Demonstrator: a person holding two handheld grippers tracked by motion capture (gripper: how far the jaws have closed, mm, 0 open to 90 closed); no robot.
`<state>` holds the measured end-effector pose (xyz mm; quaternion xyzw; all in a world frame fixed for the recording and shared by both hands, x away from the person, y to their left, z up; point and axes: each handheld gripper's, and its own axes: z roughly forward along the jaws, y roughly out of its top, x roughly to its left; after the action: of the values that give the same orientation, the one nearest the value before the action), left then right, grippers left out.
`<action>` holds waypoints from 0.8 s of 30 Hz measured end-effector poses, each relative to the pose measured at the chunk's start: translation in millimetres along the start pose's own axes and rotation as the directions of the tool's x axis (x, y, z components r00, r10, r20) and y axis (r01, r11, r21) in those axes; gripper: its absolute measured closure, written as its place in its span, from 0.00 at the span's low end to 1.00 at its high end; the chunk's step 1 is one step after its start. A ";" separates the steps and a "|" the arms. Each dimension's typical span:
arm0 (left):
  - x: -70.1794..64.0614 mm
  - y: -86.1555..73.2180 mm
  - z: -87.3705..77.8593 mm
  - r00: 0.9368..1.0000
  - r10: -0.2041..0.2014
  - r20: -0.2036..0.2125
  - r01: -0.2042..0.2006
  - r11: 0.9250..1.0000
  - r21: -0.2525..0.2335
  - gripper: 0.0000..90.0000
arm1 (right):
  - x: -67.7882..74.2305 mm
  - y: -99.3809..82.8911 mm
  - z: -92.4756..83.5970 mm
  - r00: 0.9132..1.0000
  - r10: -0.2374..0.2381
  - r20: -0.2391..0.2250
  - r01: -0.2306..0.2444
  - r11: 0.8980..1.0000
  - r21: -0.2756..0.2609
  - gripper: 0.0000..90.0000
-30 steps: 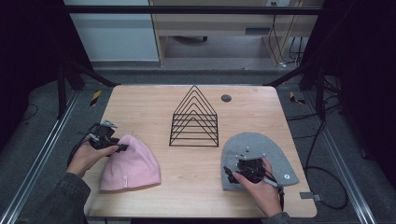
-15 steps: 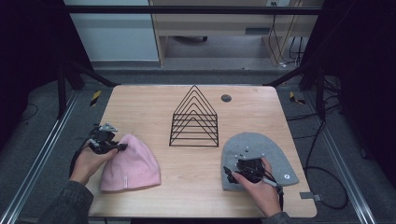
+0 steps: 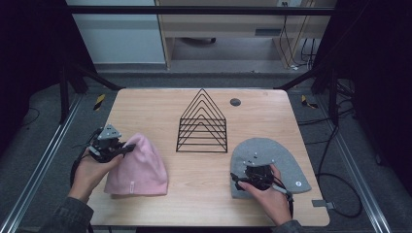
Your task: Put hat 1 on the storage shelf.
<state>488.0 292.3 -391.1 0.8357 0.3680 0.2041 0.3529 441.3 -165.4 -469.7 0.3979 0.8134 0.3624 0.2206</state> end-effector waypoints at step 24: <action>-51.4 64.8 -62.7 0.987 0.163 -0.011 -0.162 0.972 -0.170 0.89 | 91.8 98.6 -6.3 0.956 -0.217 -0.198 0.189 0.970 -0.151 0.48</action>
<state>447.6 249.7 -305.4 0.8300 0.2792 0.2618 0.4058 431.5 -52.4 -396.7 0.2557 0.8434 0.4309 0.1937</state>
